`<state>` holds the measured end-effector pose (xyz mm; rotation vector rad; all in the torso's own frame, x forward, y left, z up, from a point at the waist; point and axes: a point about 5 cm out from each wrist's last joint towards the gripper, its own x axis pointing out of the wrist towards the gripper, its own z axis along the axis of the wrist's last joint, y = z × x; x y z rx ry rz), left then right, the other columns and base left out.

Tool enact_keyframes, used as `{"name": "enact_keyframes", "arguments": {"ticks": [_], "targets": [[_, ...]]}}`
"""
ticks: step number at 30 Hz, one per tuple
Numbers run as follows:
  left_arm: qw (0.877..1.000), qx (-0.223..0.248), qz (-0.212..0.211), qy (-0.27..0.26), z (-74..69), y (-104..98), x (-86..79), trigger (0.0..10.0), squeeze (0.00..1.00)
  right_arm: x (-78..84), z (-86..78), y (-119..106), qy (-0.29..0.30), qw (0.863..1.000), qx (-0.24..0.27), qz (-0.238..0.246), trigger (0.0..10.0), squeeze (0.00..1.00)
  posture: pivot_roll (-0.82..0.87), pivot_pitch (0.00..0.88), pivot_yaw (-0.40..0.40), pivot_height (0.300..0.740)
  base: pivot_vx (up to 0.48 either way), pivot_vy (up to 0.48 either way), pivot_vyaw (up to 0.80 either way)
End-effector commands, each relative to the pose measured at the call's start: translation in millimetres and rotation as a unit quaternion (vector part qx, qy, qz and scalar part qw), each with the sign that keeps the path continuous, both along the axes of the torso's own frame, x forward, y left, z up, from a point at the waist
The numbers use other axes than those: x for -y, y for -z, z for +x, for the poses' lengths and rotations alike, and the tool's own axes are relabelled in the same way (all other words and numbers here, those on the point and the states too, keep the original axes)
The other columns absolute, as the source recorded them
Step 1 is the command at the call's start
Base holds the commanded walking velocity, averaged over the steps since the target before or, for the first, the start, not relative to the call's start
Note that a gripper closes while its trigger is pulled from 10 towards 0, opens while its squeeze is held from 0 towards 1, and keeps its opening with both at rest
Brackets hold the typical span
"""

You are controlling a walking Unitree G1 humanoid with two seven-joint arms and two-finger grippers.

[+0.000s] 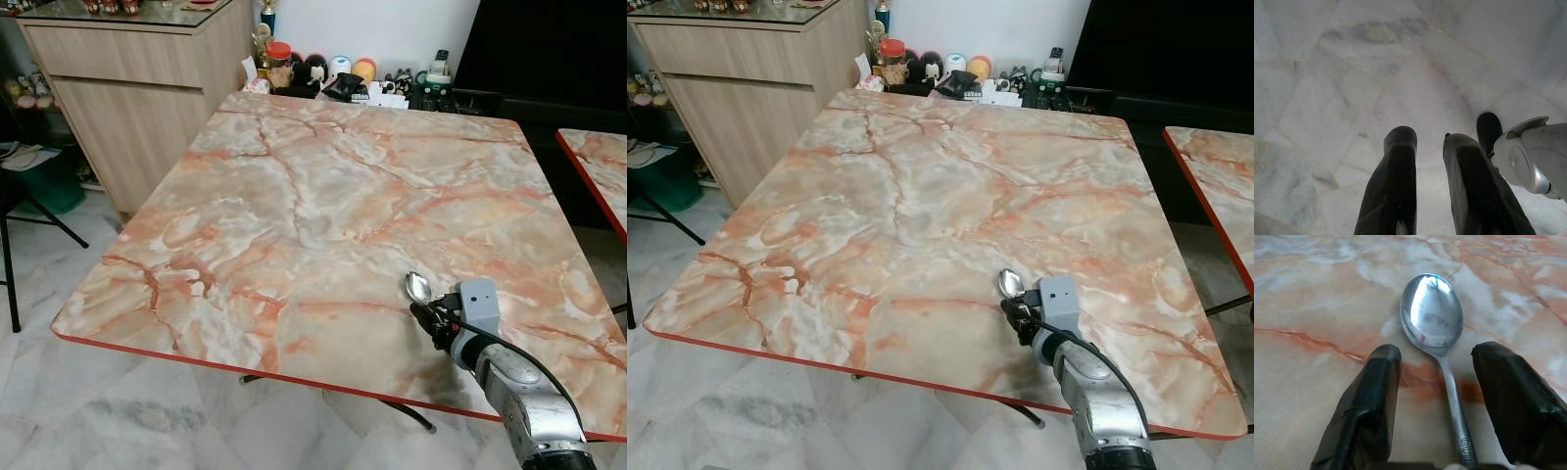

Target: Setting the table

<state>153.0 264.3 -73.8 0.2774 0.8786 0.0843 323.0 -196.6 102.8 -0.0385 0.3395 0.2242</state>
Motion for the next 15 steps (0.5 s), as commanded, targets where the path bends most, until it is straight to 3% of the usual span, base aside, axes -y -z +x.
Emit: {"name": "enact_keyframes", "arguments": {"ticks": [1,15], "targets": [[1.000,-0.013,0.001,0.006,-6.3,2.2,-1.6,10.0,0.00,5.6,-1.7,2.0,0.006,1.000,-0.008,-0.004,10.0,0.00,0.09,0.135,-0.018,0.740,0.000,0.000,0.00],[1.000,-0.015,-0.002,0.010,-8.2,3.2,-0.1,10.0,0.00,-1.3,-2.7,16.6,-0.014,0.999,-0.041,-0.003,10.0,0.00,0.10,0.147,-0.020,0.740,0.000,0.000,0.00]]}}
